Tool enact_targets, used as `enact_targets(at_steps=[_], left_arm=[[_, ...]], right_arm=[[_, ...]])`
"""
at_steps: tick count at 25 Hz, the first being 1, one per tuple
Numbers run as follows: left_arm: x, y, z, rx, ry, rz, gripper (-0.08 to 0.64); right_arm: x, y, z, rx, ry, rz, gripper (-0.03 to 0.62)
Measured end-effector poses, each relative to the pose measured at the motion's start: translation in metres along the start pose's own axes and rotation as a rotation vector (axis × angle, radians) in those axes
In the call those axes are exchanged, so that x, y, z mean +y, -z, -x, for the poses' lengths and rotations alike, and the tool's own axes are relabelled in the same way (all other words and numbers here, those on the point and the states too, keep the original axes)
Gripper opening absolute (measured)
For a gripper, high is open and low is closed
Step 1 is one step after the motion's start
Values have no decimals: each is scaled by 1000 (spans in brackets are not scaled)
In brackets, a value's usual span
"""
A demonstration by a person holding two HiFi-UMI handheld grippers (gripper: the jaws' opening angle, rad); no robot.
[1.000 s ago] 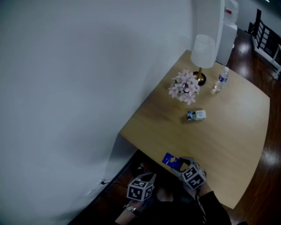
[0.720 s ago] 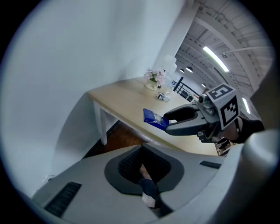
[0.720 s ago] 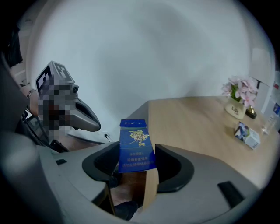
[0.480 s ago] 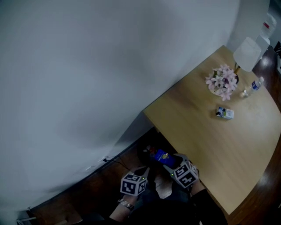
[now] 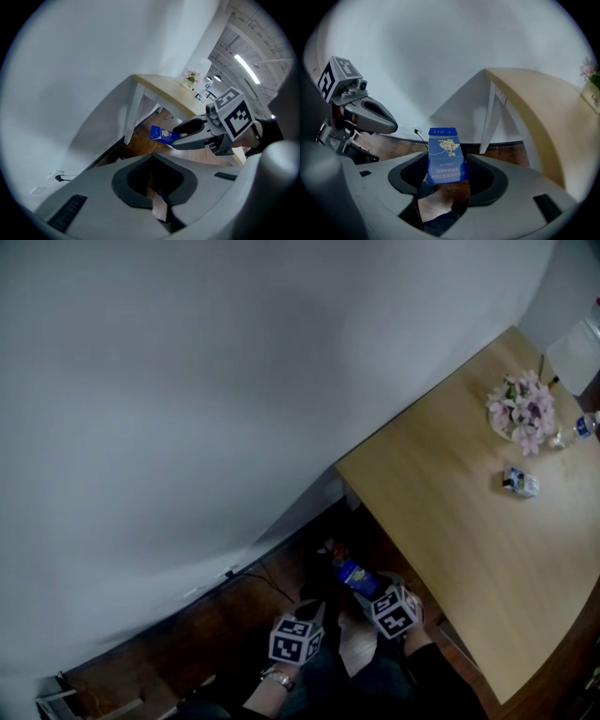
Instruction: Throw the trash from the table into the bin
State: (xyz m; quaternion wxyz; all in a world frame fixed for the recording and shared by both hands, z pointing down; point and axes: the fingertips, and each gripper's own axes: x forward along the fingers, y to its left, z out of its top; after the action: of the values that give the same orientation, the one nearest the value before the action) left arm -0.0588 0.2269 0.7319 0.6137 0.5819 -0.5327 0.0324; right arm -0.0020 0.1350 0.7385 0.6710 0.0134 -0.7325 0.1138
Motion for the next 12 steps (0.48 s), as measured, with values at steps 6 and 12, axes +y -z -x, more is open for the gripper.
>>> enact_targets(at_steps=[6, 12], left_arm=[[44, 27, -44, 38, -12, 28, 5], [76, 46, -81, 59, -33, 56, 5]], right_arm=[[-9, 22, -84, 52, 14, -67, 265], [-15, 33, -163, 94, 4, -94, 267]])
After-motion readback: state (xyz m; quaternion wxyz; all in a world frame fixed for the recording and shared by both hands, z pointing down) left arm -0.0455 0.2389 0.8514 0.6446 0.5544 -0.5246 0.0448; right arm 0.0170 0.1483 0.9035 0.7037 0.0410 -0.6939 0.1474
